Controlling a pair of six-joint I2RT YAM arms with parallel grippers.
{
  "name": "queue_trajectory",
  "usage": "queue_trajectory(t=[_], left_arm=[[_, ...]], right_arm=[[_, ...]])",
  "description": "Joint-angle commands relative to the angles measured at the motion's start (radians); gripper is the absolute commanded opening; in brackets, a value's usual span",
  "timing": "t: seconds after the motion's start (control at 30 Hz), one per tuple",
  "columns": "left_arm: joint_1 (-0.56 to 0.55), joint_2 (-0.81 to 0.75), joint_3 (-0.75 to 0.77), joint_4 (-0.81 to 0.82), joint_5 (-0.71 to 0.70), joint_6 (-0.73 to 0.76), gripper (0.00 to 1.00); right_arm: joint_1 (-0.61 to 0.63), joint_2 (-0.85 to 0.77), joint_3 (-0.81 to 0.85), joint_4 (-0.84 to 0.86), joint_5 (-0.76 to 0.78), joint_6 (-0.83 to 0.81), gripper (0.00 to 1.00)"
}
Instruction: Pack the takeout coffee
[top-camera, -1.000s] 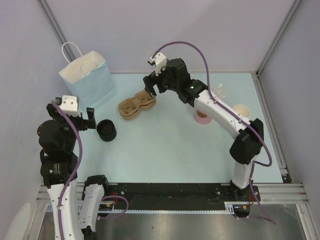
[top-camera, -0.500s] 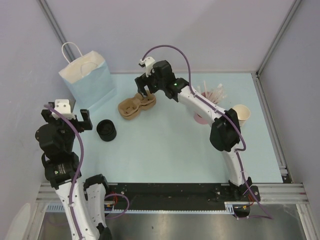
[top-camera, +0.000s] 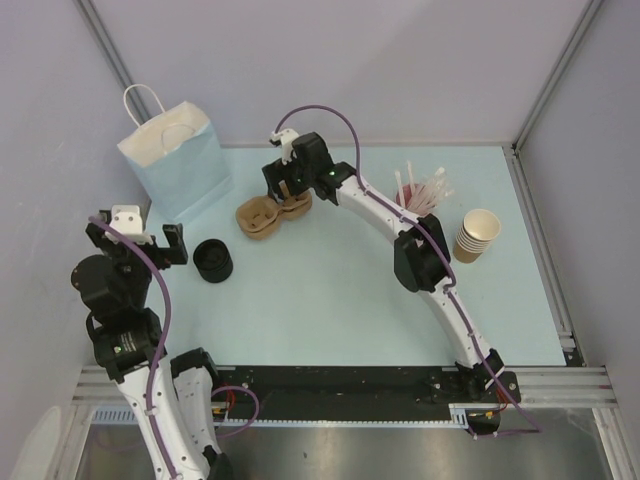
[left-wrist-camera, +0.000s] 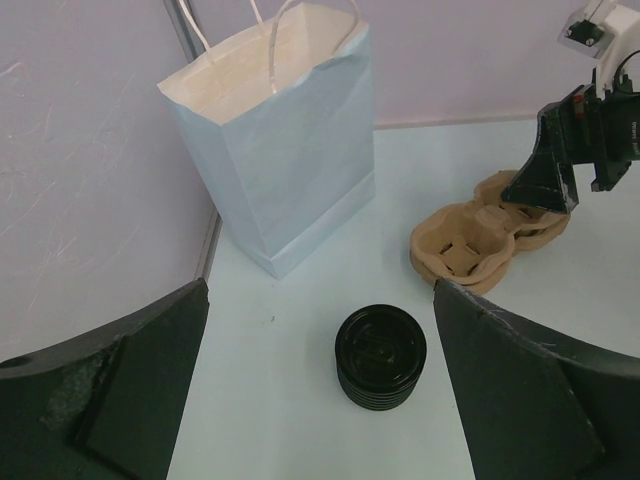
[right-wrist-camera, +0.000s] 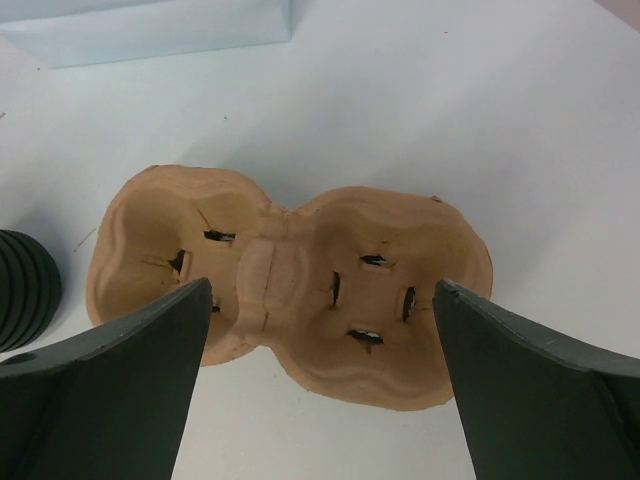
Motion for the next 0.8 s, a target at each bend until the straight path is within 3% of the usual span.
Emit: queue_trajectory(t=[0.0,0.6,0.77], left_arm=[[0.02,-0.01,-0.01,0.039,0.053,-0.025,0.99],[0.032,-0.019,-0.024,0.042,0.07,-0.022,0.99],[0.034,-0.016,-0.027,0.045,0.07,-0.022,1.0]], right_arm=[[0.001,0.027,0.077,0.017,0.028,0.003,0.96],[0.051,0.136,0.167,-0.025,0.098,-0.067,0.83],[0.059,0.141,0.164,-0.043,0.083,-0.083,0.72]])
